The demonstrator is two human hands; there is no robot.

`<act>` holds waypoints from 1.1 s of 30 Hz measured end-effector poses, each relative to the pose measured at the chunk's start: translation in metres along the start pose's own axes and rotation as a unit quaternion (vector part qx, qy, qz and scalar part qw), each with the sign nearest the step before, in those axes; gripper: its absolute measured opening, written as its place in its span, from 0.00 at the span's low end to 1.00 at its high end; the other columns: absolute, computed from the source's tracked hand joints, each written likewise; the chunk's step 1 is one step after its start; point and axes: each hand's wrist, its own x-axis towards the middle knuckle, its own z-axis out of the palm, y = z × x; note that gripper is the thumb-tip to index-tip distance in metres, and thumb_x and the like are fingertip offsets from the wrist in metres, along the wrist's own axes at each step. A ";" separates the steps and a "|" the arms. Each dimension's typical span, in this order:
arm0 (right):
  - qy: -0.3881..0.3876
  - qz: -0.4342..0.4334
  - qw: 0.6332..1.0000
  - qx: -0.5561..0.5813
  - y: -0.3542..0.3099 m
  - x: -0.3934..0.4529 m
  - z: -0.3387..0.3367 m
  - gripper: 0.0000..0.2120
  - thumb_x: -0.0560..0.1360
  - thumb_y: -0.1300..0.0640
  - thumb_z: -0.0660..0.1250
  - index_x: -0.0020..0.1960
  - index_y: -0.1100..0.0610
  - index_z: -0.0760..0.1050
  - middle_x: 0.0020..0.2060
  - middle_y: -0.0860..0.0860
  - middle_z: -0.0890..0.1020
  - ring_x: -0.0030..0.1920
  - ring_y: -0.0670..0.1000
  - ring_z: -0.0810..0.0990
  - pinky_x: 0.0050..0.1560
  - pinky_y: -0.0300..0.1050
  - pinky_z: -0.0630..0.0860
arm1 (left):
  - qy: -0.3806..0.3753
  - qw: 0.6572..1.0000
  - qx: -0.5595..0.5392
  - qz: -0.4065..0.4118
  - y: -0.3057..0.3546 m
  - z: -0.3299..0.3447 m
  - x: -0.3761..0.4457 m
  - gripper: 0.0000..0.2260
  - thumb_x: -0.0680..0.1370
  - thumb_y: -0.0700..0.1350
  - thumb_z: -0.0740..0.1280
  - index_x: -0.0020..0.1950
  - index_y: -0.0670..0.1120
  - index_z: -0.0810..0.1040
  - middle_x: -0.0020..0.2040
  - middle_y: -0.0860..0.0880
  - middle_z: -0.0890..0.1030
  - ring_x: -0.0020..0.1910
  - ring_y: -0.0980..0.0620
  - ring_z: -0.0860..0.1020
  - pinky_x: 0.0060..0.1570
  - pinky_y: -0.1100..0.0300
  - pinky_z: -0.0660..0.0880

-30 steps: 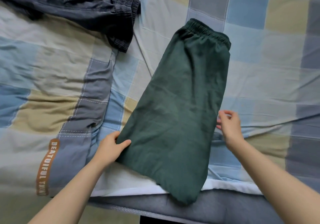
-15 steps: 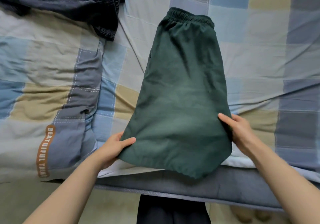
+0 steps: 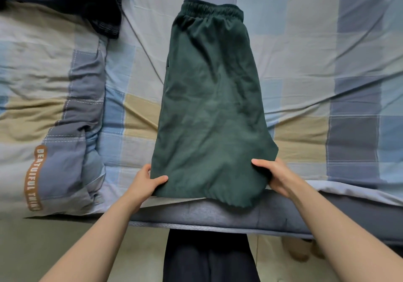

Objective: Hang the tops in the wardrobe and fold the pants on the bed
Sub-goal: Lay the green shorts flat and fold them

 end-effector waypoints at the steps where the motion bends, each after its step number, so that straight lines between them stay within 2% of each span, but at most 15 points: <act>1: -0.022 0.004 1.000 0.008 0.004 -0.003 -0.002 0.22 0.69 0.65 0.69 0.62 0.56 0.75 0.57 0.53 0.83 0.55 0.53 0.82 0.52 0.50 0.78 | -0.028 0.999 -0.027 -0.007 0.000 -0.003 -0.003 0.14 0.76 0.36 0.71 0.60 0.44 0.76 0.56 0.47 0.83 0.53 0.48 0.83 0.48 0.57 0.79; 4: -0.037 -0.018 0.995 -0.092 0.013 -0.013 -0.012 0.22 0.73 0.69 0.68 0.64 0.56 0.72 0.57 0.51 0.82 0.56 0.51 0.81 0.55 0.47 0.76 | -0.114 0.985 -0.114 -0.059 -0.002 -0.014 -0.013 0.14 0.76 0.38 0.70 0.61 0.42 0.78 0.57 0.46 0.84 0.55 0.47 0.83 0.45 0.58 0.81; 6: -0.027 -0.035 0.980 -0.195 0.017 -0.019 -0.019 0.25 0.71 0.66 0.72 0.65 0.54 0.70 0.56 0.47 0.82 0.55 0.46 0.81 0.54 0.42 0.76 | -0.099 0.985 -0.120 -0.078 -0.006 -0.017 -0.018 0.12 0.76 0.37 0.70 0.59 0.40 0.79 0.56 0.43 0.84 0.52 0.48 0.84 0.43 0.57 0.81; 7: -0.021 -0.031 0.974 -0.222 0.020 -0.023 -0.022 0.24 0.70 0.64 0.74 0.63 0.54 0.71 0.53 0.44 0.83 0.51 0.44 0.83 0.49 0.39 0.78 | -0.064 0.992 -0.081 -0.075 -0.009 -0.016 -0.021 0.10 0.76 0.36 0.70 0.57 0.39 0.80 0.55 0.42 0.84 0.50 0.47 0.84 0.44 0.55 0.81; 9: -0.014 -0.003 0.960 -0.279 0.030 -0.027 -0.027 0.20 0.70 0.61 0.75 0.59 0.56 0.73 0.44 0.44 0.84 0.38 0.46 0.84 0.33 0.37 0.77 | 0.037 0.993 0.108 -0.043 -0.015 -0.012 -0.021 0.11 0.75 0.35 0.71 0.56 0.37 0.79 0.55 0.40 0.83 0.51 0.44 0.82 0.51 0.51 0.79; 11: -0.018 0.051 0.920 -0.388 0.040 -0.029 -0.036 0.17 0.71 0.59 0.75 0.55 0.58 0.72 0.37 0.50 0.81 0.29 0.54 0.77 0.26 0.42 0.73 | 0.151 0.938 0.311 -0.003 -0.016 0.002 -0.025 0.17 0.73 0.35 0.71 0.60 0.39 0.74 0.58 0.39 0.79 0.55 0.39 0.78 0.55 0.47 0.74; 14: 0.023 0.114 0.802 -0.585 0.040 -0.028 -0.051 0.11 0.70 0.53 0.72 0.45 0.57 0.72 0.39 0.56 0.81 0.38 0.56 0.79 0.38 0.46 0.76 | 0.259 0.807 0.528 0.056 -0.005 0.042 -0.040 0.38 0.67 0.36 0.72 0.74 0.49 0.62 0.66 0.41 0.67 0.59 0.36 0.70 0.56 0.44 0.70; 15: 0.073 0.093 0.773 -0.623 0.035 -0.027 -0.053 0.09 0.71 0.53 0.69 0.45 0.57 0.74 0.43 0.56 0.83 0.43 0.57 0.80 0.44 0.46 0.76 | 0.248 0.780 0.563 0.112 -0.001 0.058 -0.044 0.42 0.64 0.36 0.73 0.75 0.51 0.62 0.67 0.42 0.67 0.59 0.37 0.70 0.55 0.44 0.70; 16: 0.136 0.046 0.770 -0.622 0.028 -0.026 -0.054 0.07 0.72 0.54 0.66 0.47 0.56 0.75 0.46 0.56 0.82 0.47 0.58 0.79 0.47 0.47 0.75 | 0.221 0.766 0.573 0.190 0.004 0.076 -0.047 0.42 0.62 0.36 0.74 0.74 0.51 0.65 0.66 0.43 0.68 0.59 0.38 0.70 0.54 0.44 0.70; 18: 0.232 -0.073 0.803 -0.544 0.014 -0.020 -0.047 0.09 0.74 0.57 0.62 0.53 0.57 0.74 0.47 0.57 0.81 0.49 0.59 0.78 0.47 0.48 0.71 | 0.128 0.748 0.569 0.318 0.012 0.113 -0.051 0.33 0.62 0.38 0.72 0.68 0.48 0.72 0.63 0.45 0.72 0.57 0.39 0.73 0.53 0.47 0.71; 21: 0.207 -0.152 0.858 -0.444 -0.008 -0.001 -0.029 0.16 0.77 0.56 0.65 0.63 0.60 0.72 0.49 0.55 0.78 0.51 0.57 0.77 0.53 0.49 0.71 | -0.032 0.727 0.582 0.363 0.016 0.169 -0.056 0.27 0.72 0.43 0.64 0.72 0.48 0.67 0.69 0.48 0.68 0.64 0.43 0.68 0.60 0.51 0.68; 24: 0.119 -0.097 0.921 -0.358 -0.025 0.014 -0.016 0.22 0.77 0.53 0.67 0.67 0.61 0.68 0.55 0.56 0.77 0.55 0.53 0.77 0.58 0.48 0.73 | -0.070 0.723 0.603 0.330 0.013 0.204 -0.056 0.29 0.77 0.45 0.62 0.77 0.49 0.58 0.72 0.47 0.64 0.64 0.43 0.66 0.59 0.52 0.67; 27: 0.027 -0.032 0.924 -0.381 -0.037 0.021 -0.025 0.14 0.76 0.55 0.68 0.57 0.62 0.76 0.50 0.55 0.83 0.43 0.47 0.81 0.42 0.39 0.77 | -0.056 0.753 0.599 0.267 0.012 0.217 -0.055 0.30 0.79 0.46 0.61 0.79 0.49 0.54 0.71 0.47 0.63 0.62 0.44 0.66 0.56 0.52 0.67; 30: 0.056 -0.025 0.902 -0.426 -0.040 0.023 -0.035 0.10 0.76 0.52 0.68 0.48 0.60 0.78 0.45 0.55 0.83 0.40 0.50 0.80 0.37 0.41 0.74 | -0.062 0.788 0.566 0.234 0.012 0.217 -0.052 0.28 0.79 0.48 0.61 0.77 0.49 0.56 0.69 0.48 0.64 0.62 0.44 0.66 0.58 0.51 0.68; 33: 0.143 -0.064 0.819 -0.551 -0.028 0.020 -0.026 0.16 0.77 0.49 0.64 0.50 0.63 0.73 0.48 0.60 0.80 0.49 0.61 0.77 0.46 0.49 0.73 | -0.088 0.818 0.526 0.216 0.014 0.210 -0.048 0.28 0.79 0.53 0.62 0.77 0.51 0.59 0.70 0.49 0.66 0.64 0.44 0.66 0.61 0.49 0.69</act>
